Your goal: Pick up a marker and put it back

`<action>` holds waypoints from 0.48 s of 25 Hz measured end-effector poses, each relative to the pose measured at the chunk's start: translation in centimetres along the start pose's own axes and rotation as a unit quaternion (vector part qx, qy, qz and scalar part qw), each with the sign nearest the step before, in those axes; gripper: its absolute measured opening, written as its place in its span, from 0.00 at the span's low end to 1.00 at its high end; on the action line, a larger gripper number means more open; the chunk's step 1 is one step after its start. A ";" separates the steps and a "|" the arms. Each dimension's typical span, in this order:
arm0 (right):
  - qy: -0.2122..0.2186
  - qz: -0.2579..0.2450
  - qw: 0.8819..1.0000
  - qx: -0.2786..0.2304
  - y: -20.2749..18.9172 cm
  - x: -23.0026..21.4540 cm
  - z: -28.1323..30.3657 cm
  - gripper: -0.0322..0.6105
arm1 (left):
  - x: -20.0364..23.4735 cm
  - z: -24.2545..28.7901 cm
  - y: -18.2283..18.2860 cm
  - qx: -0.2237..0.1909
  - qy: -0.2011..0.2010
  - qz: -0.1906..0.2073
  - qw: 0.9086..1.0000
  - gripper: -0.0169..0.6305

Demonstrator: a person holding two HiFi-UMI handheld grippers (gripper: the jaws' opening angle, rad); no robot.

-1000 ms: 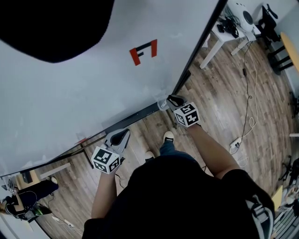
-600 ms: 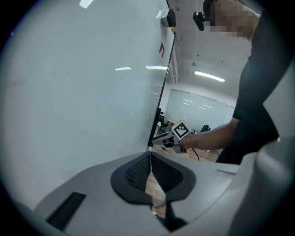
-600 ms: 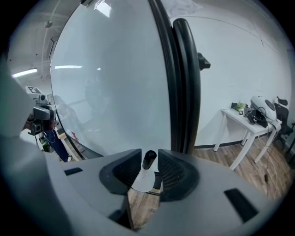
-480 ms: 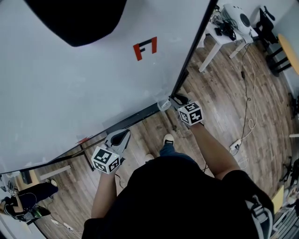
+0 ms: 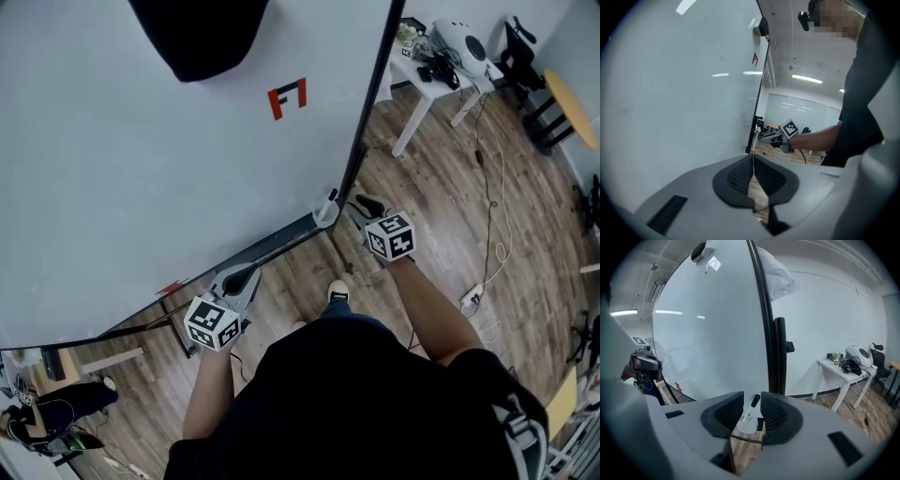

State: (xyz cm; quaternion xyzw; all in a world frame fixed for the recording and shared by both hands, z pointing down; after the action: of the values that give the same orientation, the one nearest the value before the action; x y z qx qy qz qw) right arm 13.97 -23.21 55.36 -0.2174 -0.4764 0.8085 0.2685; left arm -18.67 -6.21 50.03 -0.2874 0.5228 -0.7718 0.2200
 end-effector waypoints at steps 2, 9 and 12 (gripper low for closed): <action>0.000 0.000 1.000 -0.007 0.4 0.6 -1.0 0.22 | -0.1 -0.4 0.2 -0.003 -0.001 0.006 1.000 0.05; 0.005 0.001 1.000 -0.030 1.1 2.9 -4.6 0.22 | -1.0 -1.4 1.1 -0.012 -0.012 0.025 1.000 0.05; 0.007 0.000 0.999 -0.036 1.1 3.9 -5.9 0.21 | -1.6 -1.9 1.2 -0.013 -0.018 0.032 0.999 0.05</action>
State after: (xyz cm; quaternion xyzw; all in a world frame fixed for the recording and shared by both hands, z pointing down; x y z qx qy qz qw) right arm 14.35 -17.30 51.34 -0.2326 -0.5033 0.7892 0.2640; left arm -18.69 -4.30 47.99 -0.2867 0.5381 -0.7521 0.2502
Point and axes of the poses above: the fingertips, and each gripper's own axes: z forward along the fingers, x to its left, y out of its top, the point moved 9 cm from there along -z, backward along the fingers, and after that the axes turned 3 degrees about -x, right-handed, at the moved point
